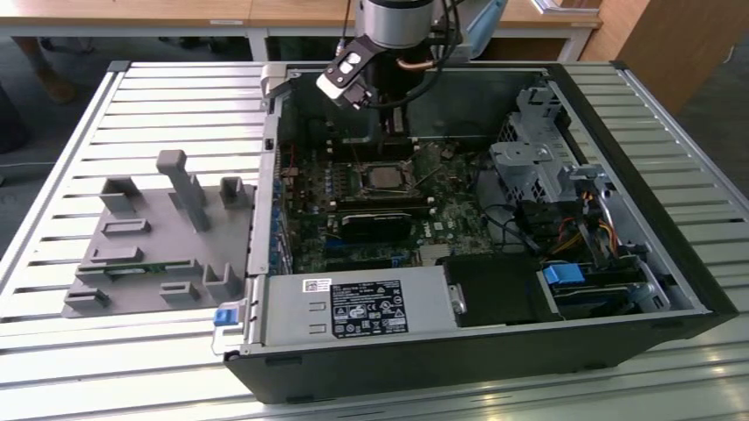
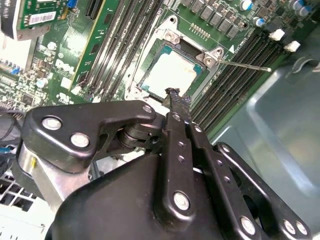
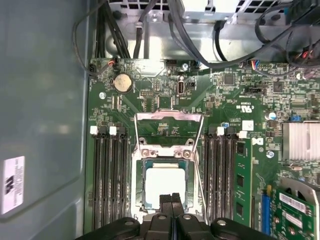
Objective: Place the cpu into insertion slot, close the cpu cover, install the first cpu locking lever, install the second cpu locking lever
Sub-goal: 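Close the cpu cover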
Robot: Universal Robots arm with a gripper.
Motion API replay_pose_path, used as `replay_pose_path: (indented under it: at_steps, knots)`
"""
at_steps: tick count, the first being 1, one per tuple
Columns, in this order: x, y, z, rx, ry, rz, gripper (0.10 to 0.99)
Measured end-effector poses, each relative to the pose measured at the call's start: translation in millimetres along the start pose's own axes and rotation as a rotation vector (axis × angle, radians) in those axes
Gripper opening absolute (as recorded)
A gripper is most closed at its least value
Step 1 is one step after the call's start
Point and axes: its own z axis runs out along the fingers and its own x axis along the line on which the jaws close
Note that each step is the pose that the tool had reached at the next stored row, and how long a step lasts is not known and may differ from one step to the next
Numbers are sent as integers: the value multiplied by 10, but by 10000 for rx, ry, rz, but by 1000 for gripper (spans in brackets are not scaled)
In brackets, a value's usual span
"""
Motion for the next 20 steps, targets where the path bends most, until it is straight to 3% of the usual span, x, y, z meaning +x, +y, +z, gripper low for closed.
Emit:
replay_pose_path:
  at_steps: [9,20]
  knots:
    - [0,8,-213,0,0,0,106]
    - [-181,25,-222,16,-1,7,106]
